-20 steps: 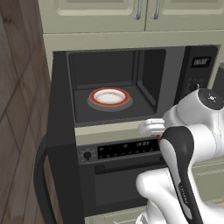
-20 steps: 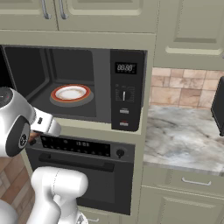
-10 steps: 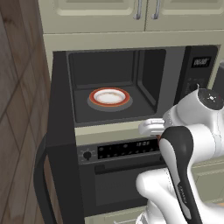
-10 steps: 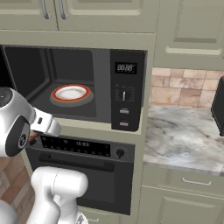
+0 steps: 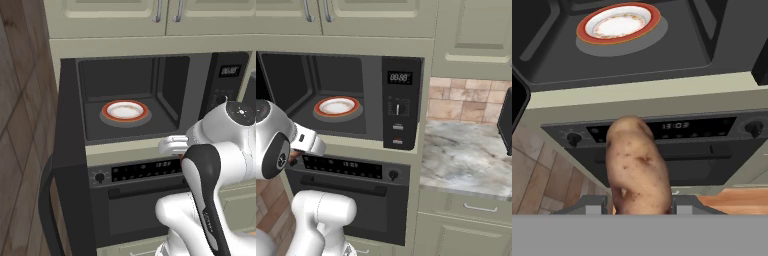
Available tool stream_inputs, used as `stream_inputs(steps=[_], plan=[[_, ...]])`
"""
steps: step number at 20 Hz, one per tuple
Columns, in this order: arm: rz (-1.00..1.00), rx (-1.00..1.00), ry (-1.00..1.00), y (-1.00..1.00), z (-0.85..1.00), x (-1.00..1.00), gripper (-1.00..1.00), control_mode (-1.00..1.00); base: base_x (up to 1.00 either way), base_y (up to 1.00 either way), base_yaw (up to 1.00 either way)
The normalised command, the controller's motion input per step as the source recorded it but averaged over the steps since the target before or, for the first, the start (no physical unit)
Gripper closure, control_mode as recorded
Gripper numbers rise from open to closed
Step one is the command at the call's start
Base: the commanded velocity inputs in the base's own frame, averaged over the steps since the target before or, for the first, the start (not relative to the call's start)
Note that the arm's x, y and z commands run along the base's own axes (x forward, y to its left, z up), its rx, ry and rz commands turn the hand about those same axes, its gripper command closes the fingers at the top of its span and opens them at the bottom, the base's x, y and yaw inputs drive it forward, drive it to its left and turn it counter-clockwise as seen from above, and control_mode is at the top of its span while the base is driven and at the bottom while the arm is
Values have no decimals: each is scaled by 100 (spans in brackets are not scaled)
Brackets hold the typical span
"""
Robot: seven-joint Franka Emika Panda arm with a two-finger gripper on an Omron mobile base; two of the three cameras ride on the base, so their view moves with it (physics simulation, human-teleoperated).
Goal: Retrieve the reheated potato from the microwave, then place the potato, cheese, and condiment on the cutting board.
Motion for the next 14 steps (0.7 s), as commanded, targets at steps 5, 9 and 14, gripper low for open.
stream_inputs(steps=[5, 9, 14], plan=[[0, 0, 0, 0, 0, 0, 100, 100, 0, 0, 0], [0, 0, 0, 0, 0, 0, 100, 100, 0, 0, 0], [0, 0, 0, 0, 0, 0, 100, 100, -49, -8, 0]])
